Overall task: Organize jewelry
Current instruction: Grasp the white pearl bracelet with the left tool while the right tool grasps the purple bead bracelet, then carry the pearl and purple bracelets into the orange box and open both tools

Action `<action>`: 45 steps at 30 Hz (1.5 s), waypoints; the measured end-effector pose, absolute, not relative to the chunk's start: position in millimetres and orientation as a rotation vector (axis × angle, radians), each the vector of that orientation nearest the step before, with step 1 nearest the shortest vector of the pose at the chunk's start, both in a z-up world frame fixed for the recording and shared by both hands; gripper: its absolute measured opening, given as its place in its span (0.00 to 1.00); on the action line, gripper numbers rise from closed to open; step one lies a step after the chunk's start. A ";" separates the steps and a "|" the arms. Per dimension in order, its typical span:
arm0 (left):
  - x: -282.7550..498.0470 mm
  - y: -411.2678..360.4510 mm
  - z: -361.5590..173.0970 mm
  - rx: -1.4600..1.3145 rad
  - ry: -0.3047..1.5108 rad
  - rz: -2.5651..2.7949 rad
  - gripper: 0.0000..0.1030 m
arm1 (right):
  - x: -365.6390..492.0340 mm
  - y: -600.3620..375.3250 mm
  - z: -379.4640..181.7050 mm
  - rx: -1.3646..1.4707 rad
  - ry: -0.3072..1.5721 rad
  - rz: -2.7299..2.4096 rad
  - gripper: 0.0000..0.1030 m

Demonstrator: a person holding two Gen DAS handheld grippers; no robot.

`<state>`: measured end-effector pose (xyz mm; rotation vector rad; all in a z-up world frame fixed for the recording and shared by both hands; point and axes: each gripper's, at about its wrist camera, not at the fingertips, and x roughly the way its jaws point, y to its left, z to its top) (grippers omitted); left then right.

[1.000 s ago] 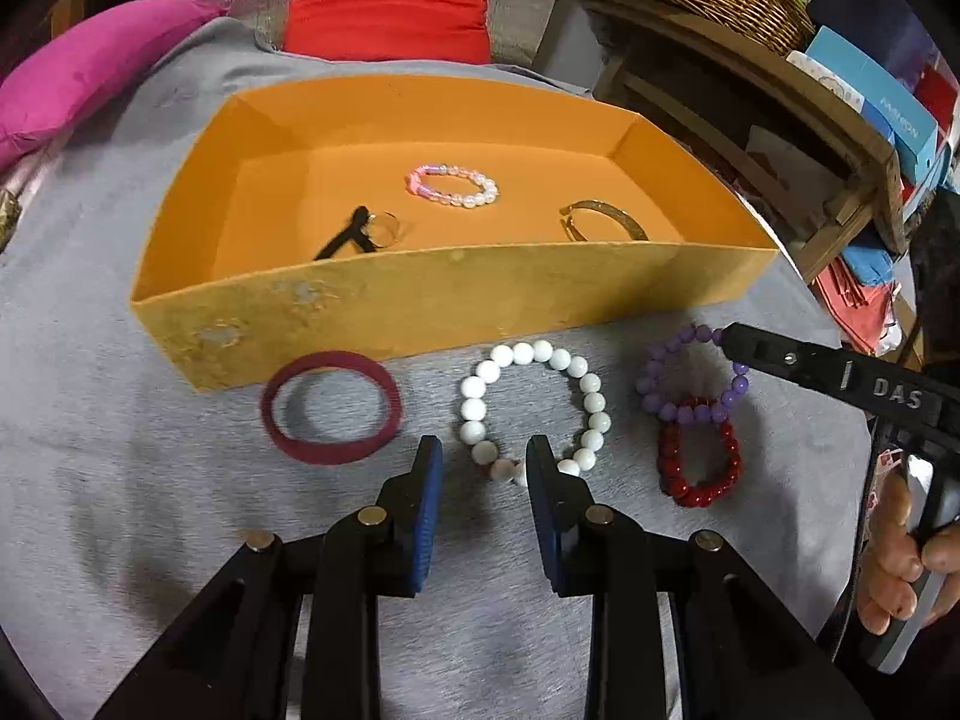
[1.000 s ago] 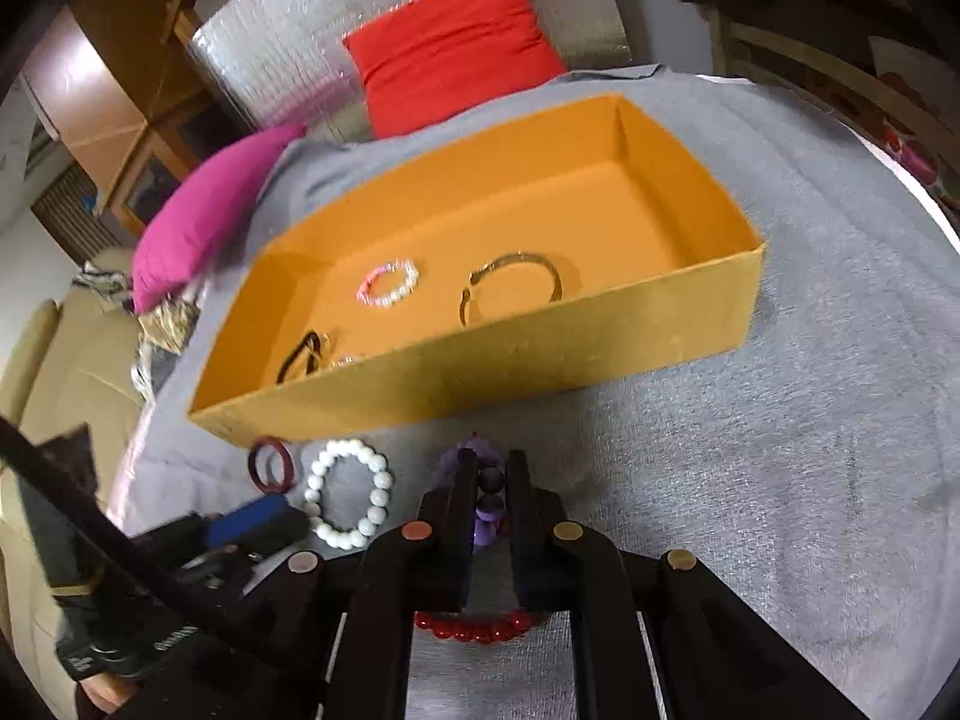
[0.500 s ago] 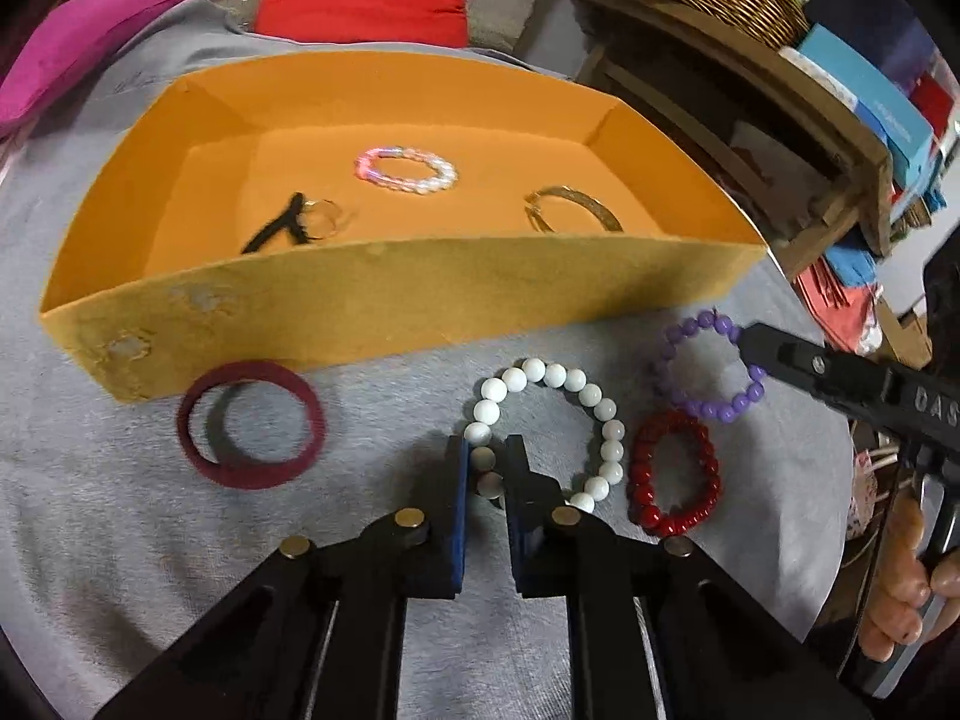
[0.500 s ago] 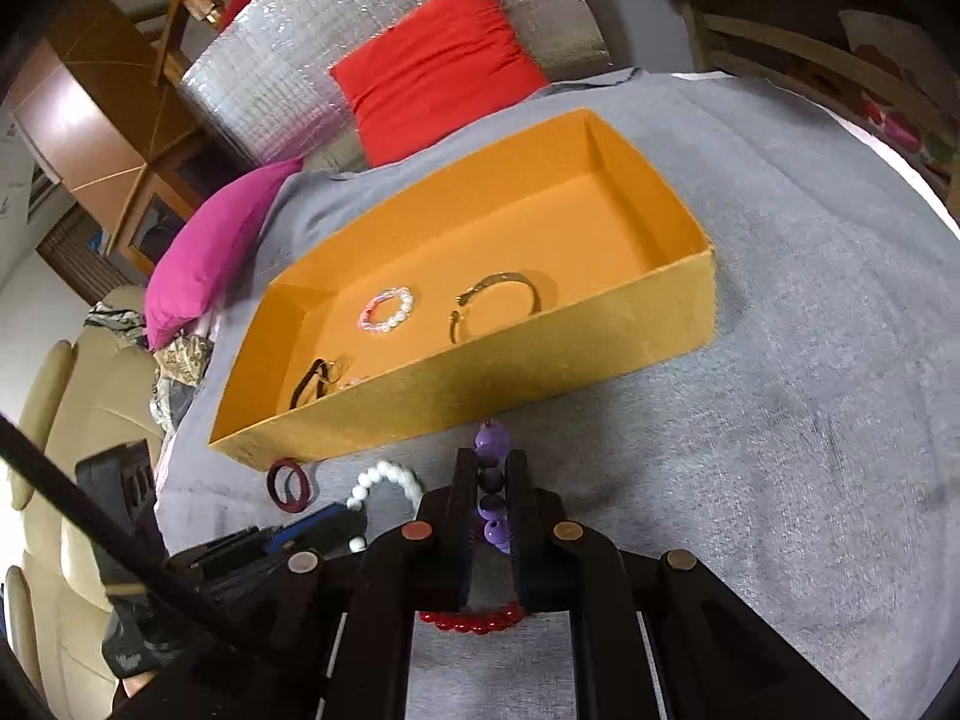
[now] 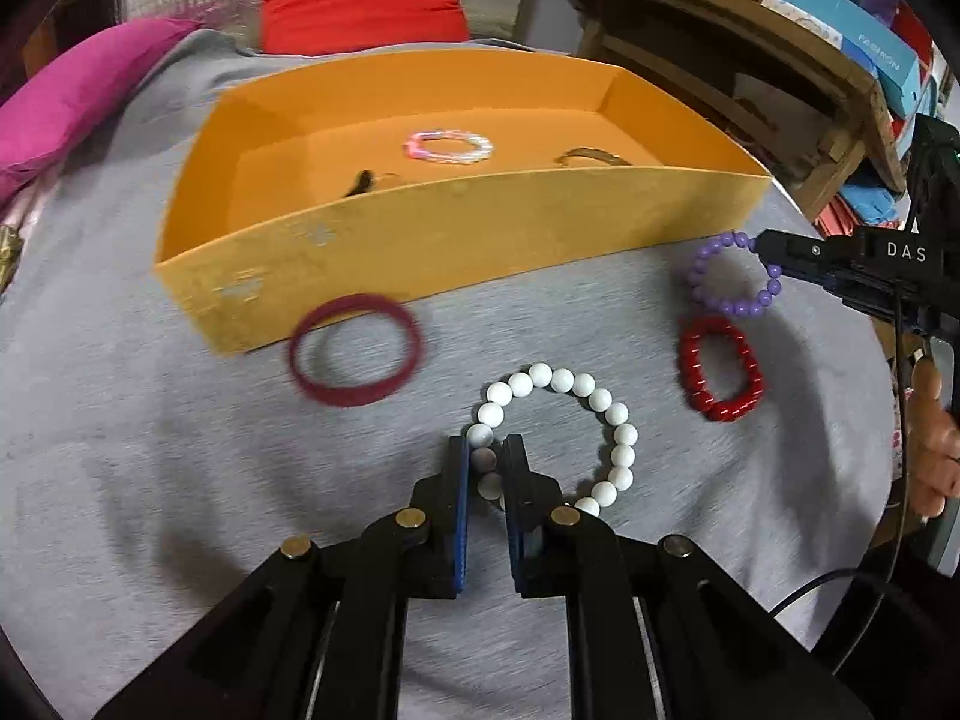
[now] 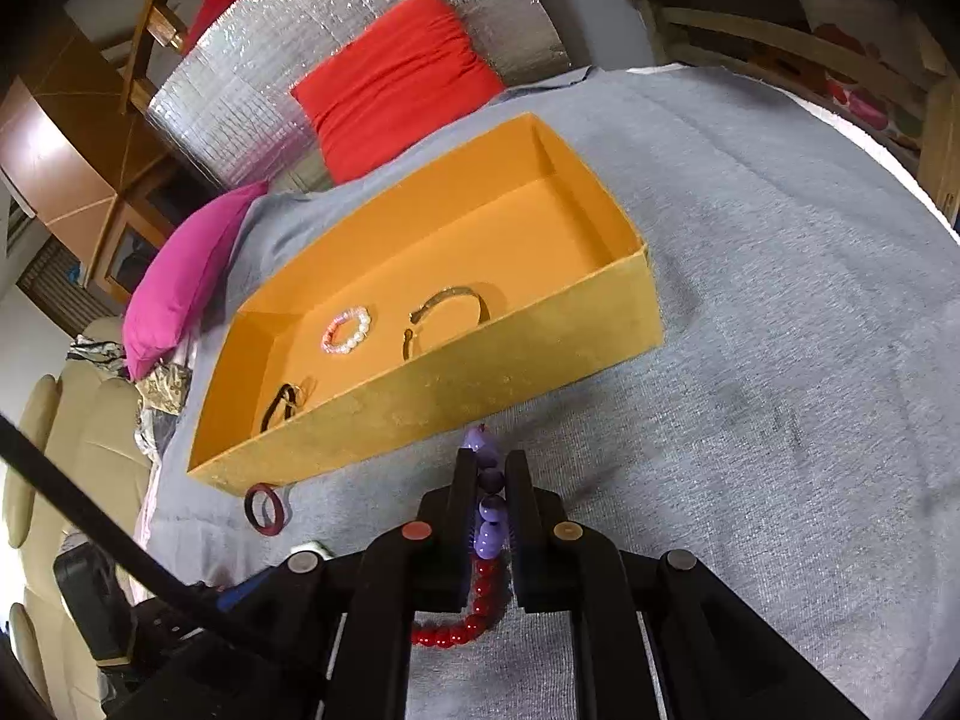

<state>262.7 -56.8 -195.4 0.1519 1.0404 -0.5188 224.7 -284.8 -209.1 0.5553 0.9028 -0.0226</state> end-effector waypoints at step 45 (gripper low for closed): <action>244.2 -16.0 -127.9 0.026 0.788 -0.568 0.09 | 219.4 -242.2 -172.9 0.482 0.710 0.120 0.10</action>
